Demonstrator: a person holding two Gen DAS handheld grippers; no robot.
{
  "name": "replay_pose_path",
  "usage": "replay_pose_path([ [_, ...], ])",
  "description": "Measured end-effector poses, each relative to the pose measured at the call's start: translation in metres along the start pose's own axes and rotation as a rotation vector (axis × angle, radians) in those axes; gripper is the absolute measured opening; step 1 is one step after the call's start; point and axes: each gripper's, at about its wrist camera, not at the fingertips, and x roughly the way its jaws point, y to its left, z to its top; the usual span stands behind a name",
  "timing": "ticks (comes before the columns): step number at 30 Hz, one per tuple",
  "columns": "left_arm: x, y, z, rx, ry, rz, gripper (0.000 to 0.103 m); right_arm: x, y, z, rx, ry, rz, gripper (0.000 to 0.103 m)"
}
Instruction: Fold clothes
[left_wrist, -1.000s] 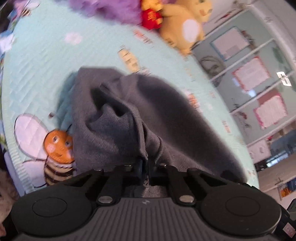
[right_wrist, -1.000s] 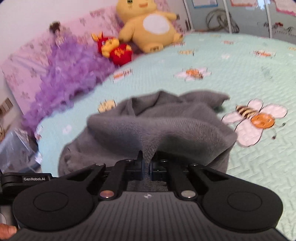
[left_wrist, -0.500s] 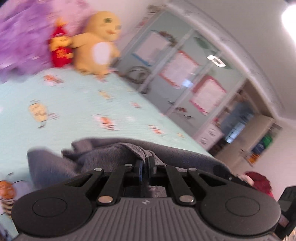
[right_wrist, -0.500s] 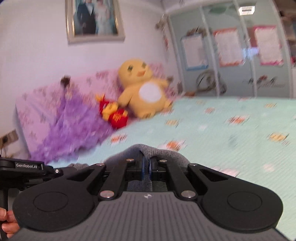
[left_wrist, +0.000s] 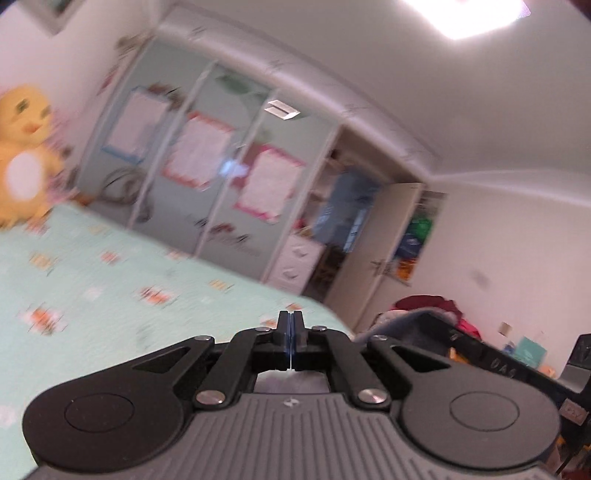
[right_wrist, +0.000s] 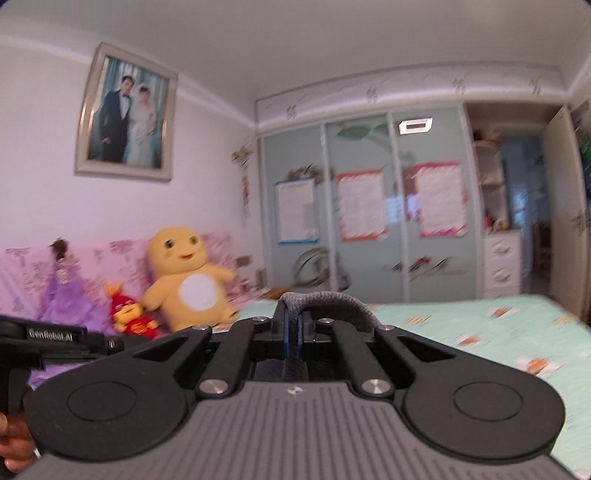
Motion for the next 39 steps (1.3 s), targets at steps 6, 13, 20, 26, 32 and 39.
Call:
replay_pose_path([
  [6, 0.045, -0.025, -0.026, 0.037, 0.120, -0.010, 0.000, 0.004, -0.036, -0.008, -0.010, 0.049, -0.104, 0.003],
  [13, 0.085, 0.009, -0.129, -0.015, 0.376, 0.069, 0.000, 0.017, -0.109, -0.094, 0.109, 0.209, -0.226, 0.003],
  [20, 0.101, 0.030, -0.243, -0.157, 0.597, 0.068, 0.029, 0.009, -0.155, -0.169, 0.189, 0.323, -0.341, 0.007],
  [26, 0.100, 0.019, -0.295, -0.245, 0.602, 0.060, 0.056, -0.033, -0.172, -0.197, 0.266, 0.387, -0.320, 0.050],
  [32, 0.099, 0.001, -0.327, -0.407, 0.656, 0.020, 0.060, -0.097, -0.160, -0.213, 0.213, 0.411, -0.233, 0.065],
  [39, 0.122, -0.013, -0.355, -0.520, 0.695, 0.020, 0.061, -0.135, -0.166, -0.236, 0.156, 0.387, -0.355, 0.075],
])
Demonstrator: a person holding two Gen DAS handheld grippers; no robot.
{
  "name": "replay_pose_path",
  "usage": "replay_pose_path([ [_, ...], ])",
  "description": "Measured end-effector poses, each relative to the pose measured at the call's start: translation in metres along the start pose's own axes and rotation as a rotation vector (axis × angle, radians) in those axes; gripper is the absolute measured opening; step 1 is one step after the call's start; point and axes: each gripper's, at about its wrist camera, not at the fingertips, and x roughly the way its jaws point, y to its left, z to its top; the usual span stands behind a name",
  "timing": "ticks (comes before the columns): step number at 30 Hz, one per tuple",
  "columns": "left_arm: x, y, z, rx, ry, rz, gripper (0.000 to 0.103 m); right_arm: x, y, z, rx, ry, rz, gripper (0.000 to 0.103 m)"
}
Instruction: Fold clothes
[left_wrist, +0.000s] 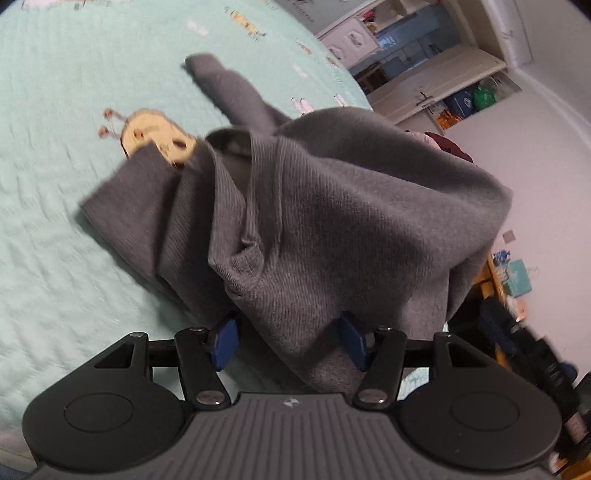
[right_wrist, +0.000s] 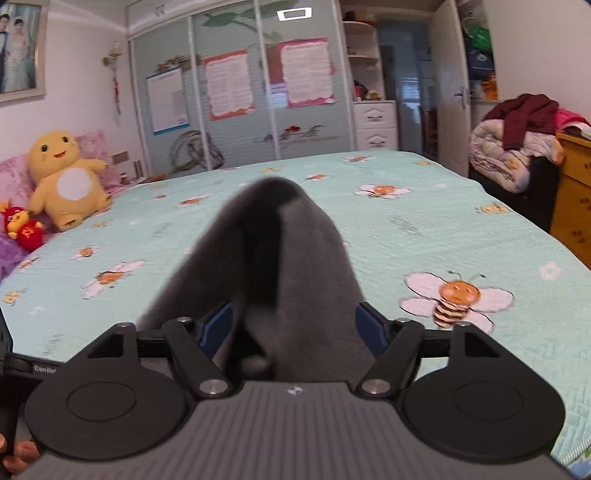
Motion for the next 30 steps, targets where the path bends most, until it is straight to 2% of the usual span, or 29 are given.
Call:
replay_pose_path([
  [3, 0.012, -0.002, 0.008, -0.006, -0.006, -0.017, 0.055, 0.021, -0.013, -0.003, 0.046, 0.022, -0.013, 0.075],
  [4, 0.015, -0.003, 0.010, -0.006, -0.008, -0.022, 0.042, 0.030, -0.017, -0.004, 0.060, 0.026, -0.012, 0.075],
  [5, 0.017, -0.005, 0.015, 0.006, -0.017, -0.022, 0.015, 0.040, -0.020, -0.003, 0.070, 0.032, -0.014, 0.075],
  [6, 0.017, -0.008, 0.020, 0.022, -0.029, -0.019, 0.003, 0.050, -0.022, -0.003, 0.081, 0.038, -0.015, 0.075],
  [9, 0.012, -0.015, 0.036, 0.061, -0.082, -0.033, 0.002, 0.075, -0.028, -0.009, 0.135, 0.048, -0.011, 0.074],
  [10, 0.007, -0.018, 0.044, 0.073, -0.112, -0.033, 0.002, 0.082, -0.029, -0.009, 0.157, 0.056, 0.001, 0.060],
  [11, 0.001, -0.021, 0.053, 0.083, -0.145, -0.031, 0.002, 0.087, -0.028, -0.009, 0.177, 0.065, 0.016, 0.024],
  [12, -0.004, -0.025, 0.063, 0.093, -0.179, -0.029, 0.002, 0.091, -0.024, -0.008, 0.194, 0.072, 0.037, 0.006],
  [13, -0.013, -0.029, 0.074, 0.102, -0.220, -0.029, 0.002, 0.093, -0.019, -0.006, 0.210, 0.075, 0.059, 0.004],
  [16, -0.046, -0.044, 0.113, 0.150, -0.379, -0.018, 0.002, 0.091, -0.013, 0.005, 0.332, 0.052, 0.195, 0.004],
  [18, -0.071, -0.056, 0.135, 0.211, -0.481, -0.016, 0.002, 0.083, -0.012, 0.014, 0.420, 0.006, 0.292, 0.004],
  [20, -0.077, -0.065, 0.146, 0.285, -0.482, 0.025, 0.002, 0.073, -0.011, 0.021, 0.455, -0.036, 0.336, 0.004],
  [21, -0.079, -0.069, 0.151, 0.322, -0.476, 0.049, 0.002, 0.073, -0.009, 0.023, 0.427, -0.030, 0.308, 0.004],
  [22, -0.072, -0.070, 0.153, 0.370, -0.436, 0.094, 0.003, 0.075, -0.003, 0.022, 0.363, -0.009, 0.230, 0.004],
  [24, -0.045, -0.061, 0.145, 0.419, -0.291, 0.189, 0.004, 0.082, 0.007, 0.019, 0.233, 0.047, 0.069, 0.009],
  [26, -0.021, -0.040, 0.129, 0.395, -0.163, 0.252, 0.005, 0.101, 0.009, 0.004, 0.170, 0.180, -0.095, 0.032],
  [28, -0.015, -0.019, 0.108, 0.315, -0.130, 0.249, 0.007, 0.102, 0.000, -0.011, 0.209, 0.242, -0.147, 0.032],
  [30, -0.020, -0.008, 0.090, 0.261, -0.127, 0.239, 0.020, 0.084, -0.005, -0.018, 0.223, 0.222, -0.153, 0.035],
])
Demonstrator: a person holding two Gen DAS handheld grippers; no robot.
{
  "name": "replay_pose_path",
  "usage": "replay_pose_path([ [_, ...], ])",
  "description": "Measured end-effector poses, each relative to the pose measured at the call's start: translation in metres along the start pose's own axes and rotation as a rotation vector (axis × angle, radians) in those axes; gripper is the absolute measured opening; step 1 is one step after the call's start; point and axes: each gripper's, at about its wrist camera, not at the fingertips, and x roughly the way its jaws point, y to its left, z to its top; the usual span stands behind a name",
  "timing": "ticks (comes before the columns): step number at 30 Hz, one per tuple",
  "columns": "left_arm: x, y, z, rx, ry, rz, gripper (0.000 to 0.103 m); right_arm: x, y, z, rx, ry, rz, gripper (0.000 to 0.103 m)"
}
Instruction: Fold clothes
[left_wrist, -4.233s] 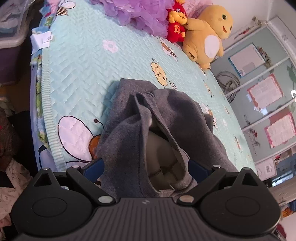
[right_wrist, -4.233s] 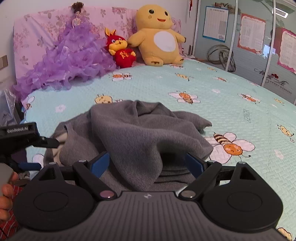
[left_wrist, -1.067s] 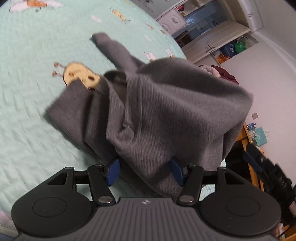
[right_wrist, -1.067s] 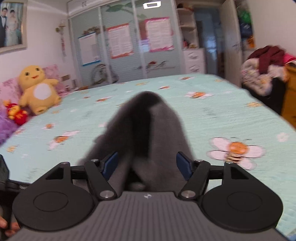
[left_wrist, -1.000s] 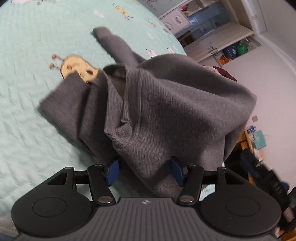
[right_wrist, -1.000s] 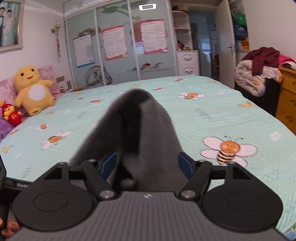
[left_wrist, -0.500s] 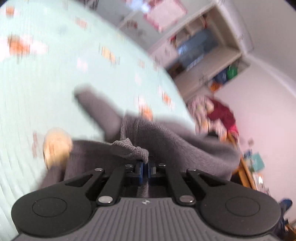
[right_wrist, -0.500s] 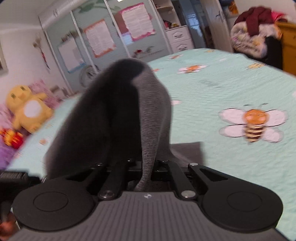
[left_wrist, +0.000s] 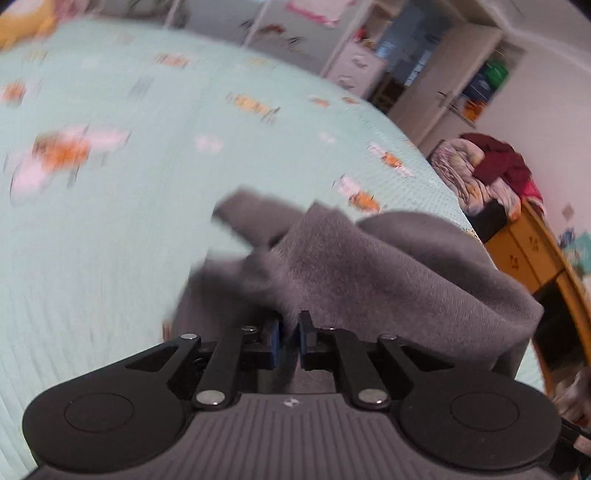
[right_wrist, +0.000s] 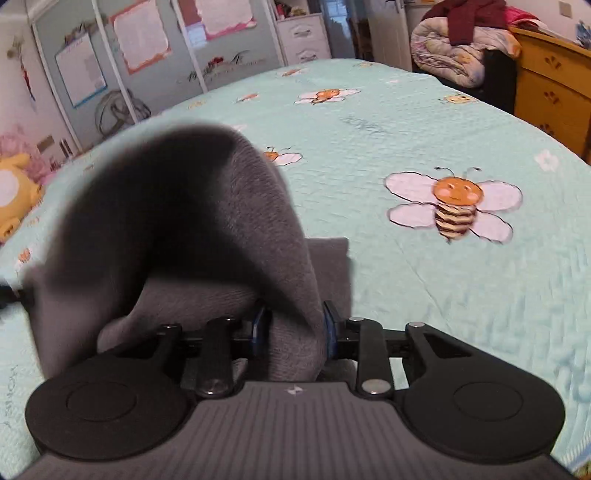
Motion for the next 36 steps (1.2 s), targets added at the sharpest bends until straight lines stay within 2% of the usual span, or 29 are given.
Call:
replay_pose_path([
  [2, -0.013, 0.000, -0.014, -0.015, -0.005, -0.011, 0.039, -0.021, -0.006, -0.008, -0.003, -0.034, -0.030, 0.051],
  [4, -0.030, -0.008, -0.024, 0.009, -0.017, -0.023, 0.040, -0.042, -0.011, -0.015, 0.003, -0.062, -0.046, 0.058],
  [6, -0.046, -0.013, -0.030, 0.032, -0.020, -0.030, 0.045, -0.061, -0.015, -0.023, 0.020, -0.075, -0.031, 0.059],
  [8, -0.060, -0.021, -0.032, 0.064, 0.006, -0.024, 0.060, -0.076, -0.014, -0.032, 0.048, -0.068, 0.006, 0.065],
  [10, -0.071, -0.032, -0.037, 0.121, 0.040, 0.011, 0.061, -0.083, -0.009, -0.038, 0.089, -0.024, 0.067, 0.069],
  [12, -0.085, -0.039, -0.045, 0.189, 0.069, 0.059, 0.064, -0.086, 0.000, -0.040, 0.126, 0.057, 0.116, 0.070],
  [14, -0.094, -0.044, -0.049, 0.227, 0.099, 0.106, 0.071, -0.090, 0.010, -0.041, 0.144, 0.148, 0.142, 0.072],
  [16, -0.103, -0.047, -0.049, 0.226, 0.132, 0.137, 0.072, -0.097, 0.026, -0.037, 0.124, 0.211, 0.140, 0.073],
  [20, -0.123, -0.051, -0.048, 0.184, 0.179, 0.148, 0.072, -0.123, 0.059, -0.030, -0.002, 0.219, 0.098, 0.075],
  [22, -0.132, -0.057, -0.046, 0.196, 0.182, 0.171, 0.072, -0.135, 0.067, -0.027, -0.051, 0.191, 0.093, 0.075],
  [25, -0.149, -0.072, -0.042, 0.246, 0.157, 0.206, 0.072, -0.153, 0.080, -0.019, -0.091, 0.169, 0.104, 0.075],
  [30, -0.172, -0.090, -0.040, 0.277, 0.102, 0.201, 0.078, -0.178, 0.104, -0.007, -0.152, 0.122, 0.118, 0.076],
  [36, -0.178, -0.107, -0.043, 0.327, 0.085, 0.235, 0.081, -0.187, 0.122, -0.004, -0.204, 0.099, 0.100, 0.076],
])
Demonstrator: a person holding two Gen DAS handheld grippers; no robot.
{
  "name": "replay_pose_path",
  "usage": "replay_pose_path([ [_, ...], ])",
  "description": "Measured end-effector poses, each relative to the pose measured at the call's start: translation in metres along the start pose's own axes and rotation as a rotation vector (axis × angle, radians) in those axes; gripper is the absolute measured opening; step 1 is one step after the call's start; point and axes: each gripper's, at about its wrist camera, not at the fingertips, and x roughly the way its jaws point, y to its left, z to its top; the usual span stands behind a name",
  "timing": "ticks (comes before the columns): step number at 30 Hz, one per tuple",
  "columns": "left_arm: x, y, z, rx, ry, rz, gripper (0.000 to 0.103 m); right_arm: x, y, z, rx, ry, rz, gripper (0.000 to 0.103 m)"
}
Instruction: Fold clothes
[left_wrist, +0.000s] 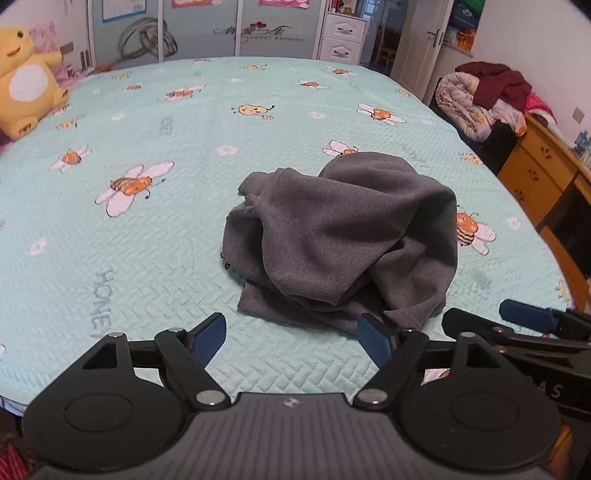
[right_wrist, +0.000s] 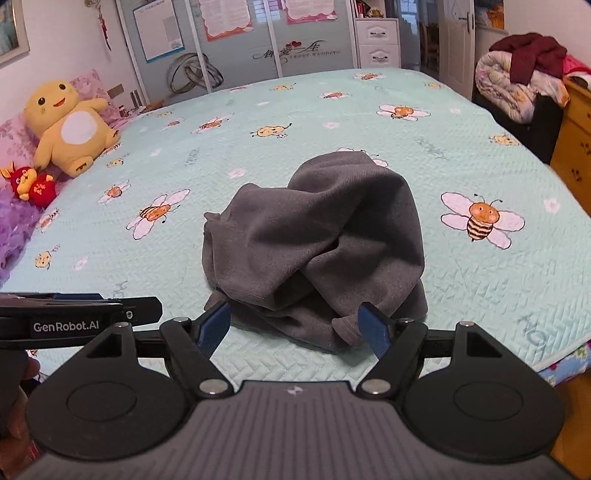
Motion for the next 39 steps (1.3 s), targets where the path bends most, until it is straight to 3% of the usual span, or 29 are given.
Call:
replay_pose_path([
  [16, 0.025, -0.011, 0.003, 0.029, 0.071, 0.047, 0.081, 0.009, -0.005, 0.006, -0.015, -0.013, -0.085, 0.076],
  [39, 0.049, -0.023, 0.000, 0.074, 0.117, 0.096, 0.081, 0.030, -0.008, 0.008, -0.031, 0.014, -0.101, 0.076],
])
